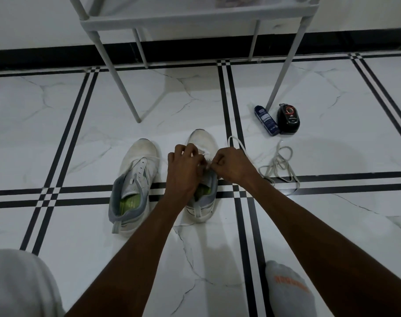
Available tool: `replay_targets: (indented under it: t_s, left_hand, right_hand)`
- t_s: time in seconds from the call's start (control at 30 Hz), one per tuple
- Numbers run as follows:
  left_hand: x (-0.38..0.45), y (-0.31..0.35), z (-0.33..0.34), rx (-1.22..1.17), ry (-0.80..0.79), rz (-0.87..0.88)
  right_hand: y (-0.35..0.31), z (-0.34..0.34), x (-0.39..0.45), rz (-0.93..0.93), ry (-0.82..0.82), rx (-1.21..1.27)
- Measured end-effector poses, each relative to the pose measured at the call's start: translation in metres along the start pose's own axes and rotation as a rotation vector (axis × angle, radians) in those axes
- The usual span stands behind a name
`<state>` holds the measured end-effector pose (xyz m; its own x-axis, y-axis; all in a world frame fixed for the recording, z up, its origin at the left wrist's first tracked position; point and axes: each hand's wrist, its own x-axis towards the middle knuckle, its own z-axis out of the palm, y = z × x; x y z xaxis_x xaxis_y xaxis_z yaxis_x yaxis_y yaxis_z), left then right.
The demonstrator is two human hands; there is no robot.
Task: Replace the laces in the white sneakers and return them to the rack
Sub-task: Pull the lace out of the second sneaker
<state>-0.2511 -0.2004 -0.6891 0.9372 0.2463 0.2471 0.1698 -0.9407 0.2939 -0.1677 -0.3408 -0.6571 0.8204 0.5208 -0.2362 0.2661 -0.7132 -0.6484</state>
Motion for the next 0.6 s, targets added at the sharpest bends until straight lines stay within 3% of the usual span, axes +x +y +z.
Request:
replay_targets:
  t_s: [0.1,0.17,0.2,0.27,0.37,0.43,0.53,0.57,0.6]
  left_hand:
    - [0.007,-0.012,-0.007,-0.330,0.285,-0.481]
    - [0.004,-0.018,-0.008,-0.483,0.324,-0.630]
    - [0.002,-0.015,-0.011,-0.512,0.294,-0.571]
    - [-0.002,-0.006,-0.016,-0.489,0.148,-0.292]
    - [-0.001,0.006,-0.012,-0.151,-0.099,-0.006]
    - [0.002,0.010,-0.006,-0.012,-0.143,-0.003]
    - [0.002,0.013,-0.001,0.079,-0.081,0.038]
    - [0.003,0.009,-0.002,0.073,-0.008,-0.001]
    - [0.006,0.003,-0.010,-0.022,0.090,-0.162]
  right_hand:
    - [0.008,-0.001,0.000,0.044,0.033,0.046]
    - [0.010,-0.001,-0.001,0.044,0.050,0.056]
    - [0.009,-0.001,-0.002,0.039,0.046,0.060]
    - [0.008,-0.001,0.000,0.033,0.027,0.063]
    - [0.005,-0.002,0.002,0.019,0.003,0.096]
    - [0.003,-0.003,0.002,0.003,0.002,0.100]
    - [0.005,-0.004,0.002,-0.001,-0.017,0.086]
    - [0.006,-0.005,0.002,0.014,-0.018,0.091]
    - [0.008,-0.005,0.004,0.032,-0.011,0.100]
